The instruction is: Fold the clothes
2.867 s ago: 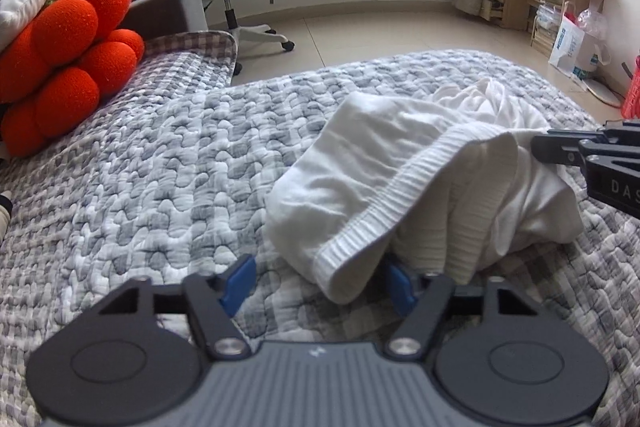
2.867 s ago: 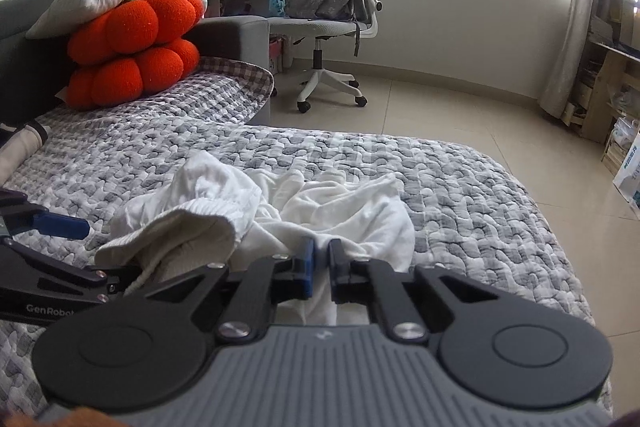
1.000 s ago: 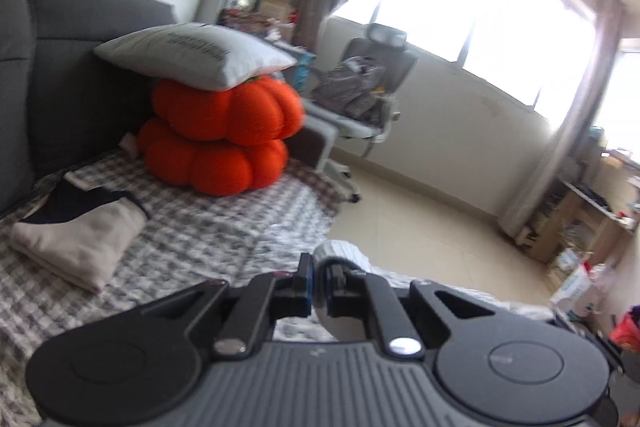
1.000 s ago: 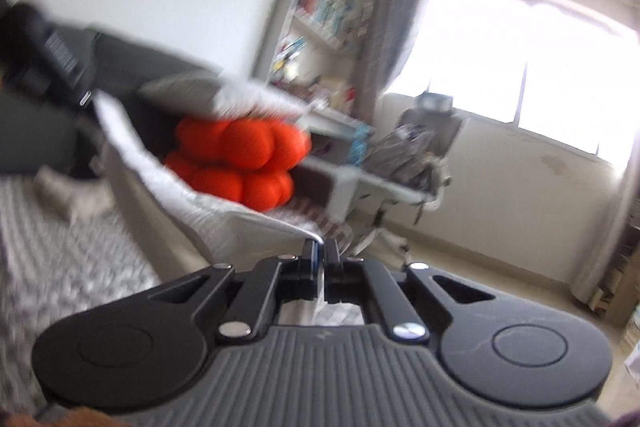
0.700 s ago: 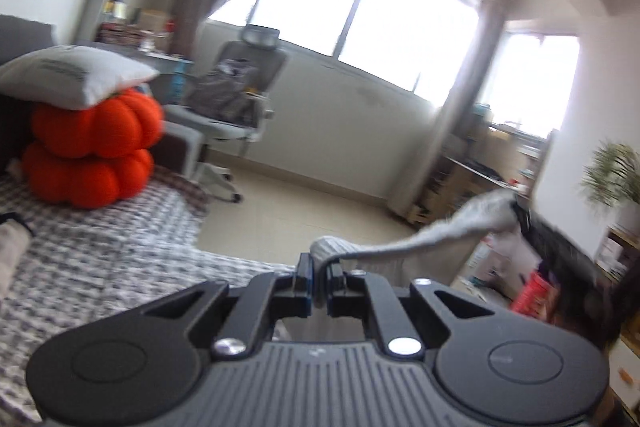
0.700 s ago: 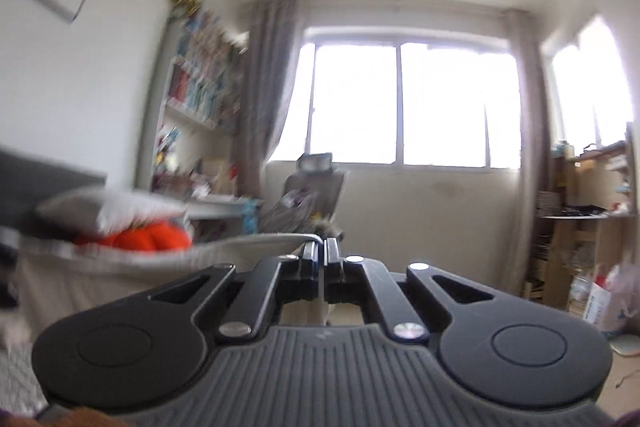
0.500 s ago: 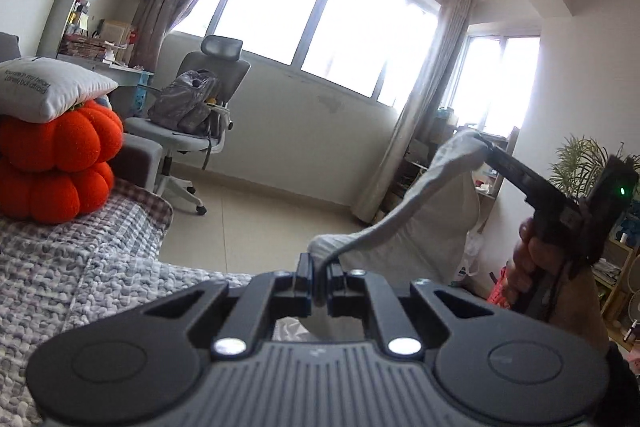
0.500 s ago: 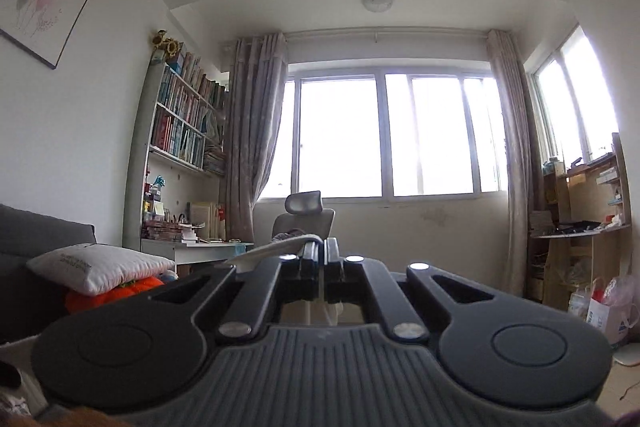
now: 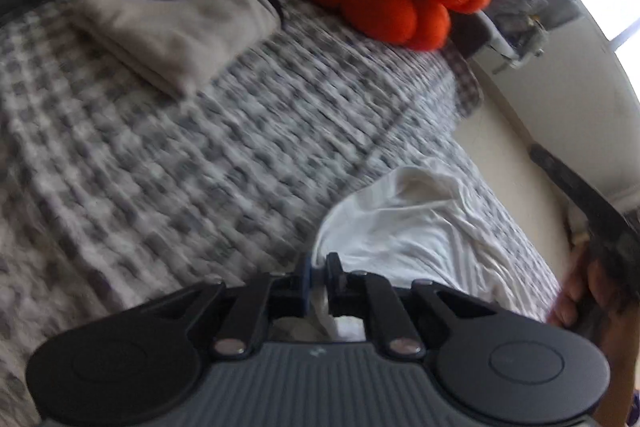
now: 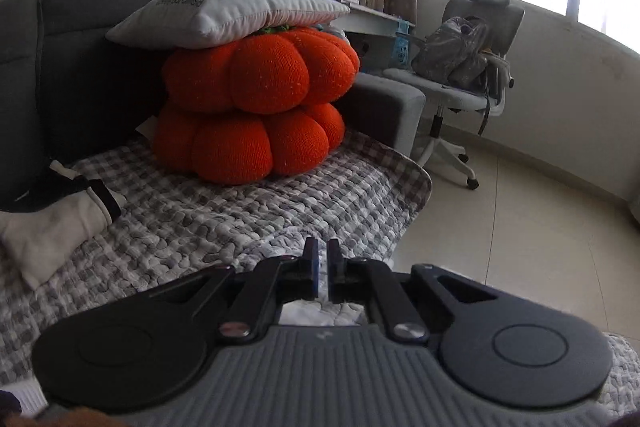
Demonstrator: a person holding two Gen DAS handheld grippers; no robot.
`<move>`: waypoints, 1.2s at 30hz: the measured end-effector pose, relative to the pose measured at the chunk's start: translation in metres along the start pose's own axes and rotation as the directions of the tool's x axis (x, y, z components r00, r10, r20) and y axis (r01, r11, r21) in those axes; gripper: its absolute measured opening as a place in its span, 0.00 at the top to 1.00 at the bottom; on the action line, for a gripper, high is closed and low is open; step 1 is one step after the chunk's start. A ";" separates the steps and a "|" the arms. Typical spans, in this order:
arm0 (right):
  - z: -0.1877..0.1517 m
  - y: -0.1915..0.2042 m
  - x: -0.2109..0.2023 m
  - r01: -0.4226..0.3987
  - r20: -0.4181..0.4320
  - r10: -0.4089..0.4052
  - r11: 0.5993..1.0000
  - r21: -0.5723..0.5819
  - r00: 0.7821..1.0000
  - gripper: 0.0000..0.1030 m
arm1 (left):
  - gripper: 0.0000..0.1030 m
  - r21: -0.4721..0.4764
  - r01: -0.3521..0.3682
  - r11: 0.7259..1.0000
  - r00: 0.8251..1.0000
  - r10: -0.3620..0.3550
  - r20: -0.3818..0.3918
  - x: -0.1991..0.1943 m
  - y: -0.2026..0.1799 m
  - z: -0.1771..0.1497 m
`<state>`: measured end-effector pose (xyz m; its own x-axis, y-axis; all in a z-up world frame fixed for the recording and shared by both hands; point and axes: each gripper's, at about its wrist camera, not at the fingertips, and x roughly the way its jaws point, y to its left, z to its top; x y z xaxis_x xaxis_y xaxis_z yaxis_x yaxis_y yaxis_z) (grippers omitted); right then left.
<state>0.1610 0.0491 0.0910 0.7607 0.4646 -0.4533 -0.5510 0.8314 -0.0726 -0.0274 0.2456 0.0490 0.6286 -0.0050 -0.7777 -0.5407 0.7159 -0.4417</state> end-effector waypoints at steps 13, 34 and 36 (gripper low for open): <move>-0.093 -0.190 -0.125 0.206 -0.196 -0.144 0.915 0.347 0.970 0.42 | 0.38 0.219 0.032 0.975 0.996 -0.048 0.068 0.023 -0.067 0.028; -0.141 -0.165 -0.146 -0.007 -0.234 0.009 1.000 0.009 0.972 0.76 | 0.81 0.418 -0.173 0.892 0.981 0.117 0.158 0.138 -0.131 0.046; -0.136 -0.163 -0.150 0.023 -0.200 -0.021 1.000 0.005 0.980 0.79 | 0.84 0.402 -0.192 0.895 0.972 0.115 0.207 0.126 -0.130 0.049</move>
<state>0.0900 -0.1976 0.0495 0.6881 0.3764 -0.6203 -0.5318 0.8433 -0.0782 0.1497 0.1861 0.0300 0.6640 0.2220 -0.7140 -0.3798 0.9227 -0.0663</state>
